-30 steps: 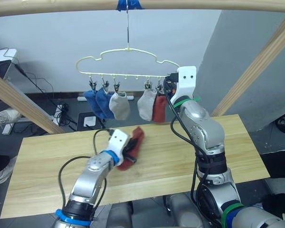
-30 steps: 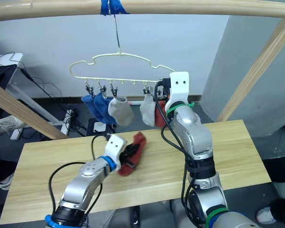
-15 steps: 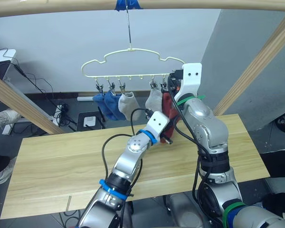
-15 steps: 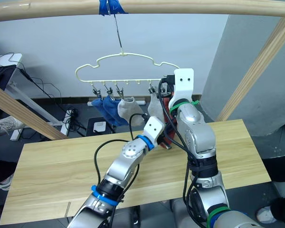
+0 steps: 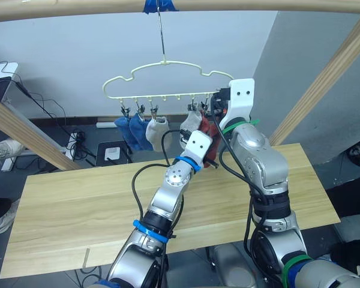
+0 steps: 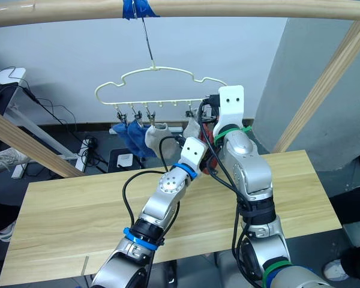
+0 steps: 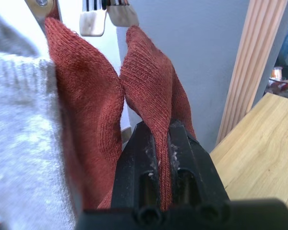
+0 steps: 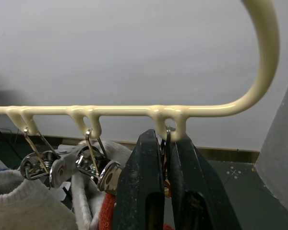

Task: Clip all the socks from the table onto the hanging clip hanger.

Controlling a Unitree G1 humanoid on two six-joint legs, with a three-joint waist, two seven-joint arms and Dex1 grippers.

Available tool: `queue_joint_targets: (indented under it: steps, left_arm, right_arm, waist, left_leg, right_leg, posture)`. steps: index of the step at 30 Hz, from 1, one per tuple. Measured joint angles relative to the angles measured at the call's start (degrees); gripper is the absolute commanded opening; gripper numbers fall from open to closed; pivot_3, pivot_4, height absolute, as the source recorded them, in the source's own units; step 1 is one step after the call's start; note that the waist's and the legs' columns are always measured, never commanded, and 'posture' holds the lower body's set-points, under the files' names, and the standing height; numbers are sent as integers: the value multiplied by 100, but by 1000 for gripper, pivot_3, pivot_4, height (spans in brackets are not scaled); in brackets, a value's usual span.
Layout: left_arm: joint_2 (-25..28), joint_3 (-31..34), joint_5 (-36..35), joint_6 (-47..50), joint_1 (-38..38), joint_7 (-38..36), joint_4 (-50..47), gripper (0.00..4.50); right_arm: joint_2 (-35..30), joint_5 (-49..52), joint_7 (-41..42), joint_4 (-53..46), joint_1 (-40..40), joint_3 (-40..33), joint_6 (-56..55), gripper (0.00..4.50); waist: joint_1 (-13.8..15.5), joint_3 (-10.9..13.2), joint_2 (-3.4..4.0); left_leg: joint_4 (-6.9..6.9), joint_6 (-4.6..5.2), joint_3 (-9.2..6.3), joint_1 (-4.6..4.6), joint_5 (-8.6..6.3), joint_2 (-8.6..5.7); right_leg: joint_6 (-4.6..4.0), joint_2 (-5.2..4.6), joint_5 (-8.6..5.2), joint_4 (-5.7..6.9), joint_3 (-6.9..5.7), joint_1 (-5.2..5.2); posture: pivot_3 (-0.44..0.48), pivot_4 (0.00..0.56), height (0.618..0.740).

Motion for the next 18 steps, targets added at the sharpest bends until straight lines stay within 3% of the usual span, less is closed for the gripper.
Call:
queue_joint_targets:
  steps: [18]
  left_arm:
    - [-43,106,219,32,-232,424,168,5]
  right_arm:
    - [-5,-36,-4,-14,1,11,13,0]
  waist:
    - [-16,0,0]
  left_leg:
    - [0,0,-1,0,0,-1]
  right_leg:
    - [0,0,0,-1,-1,0]
  posture:
    - [-249,268,740]
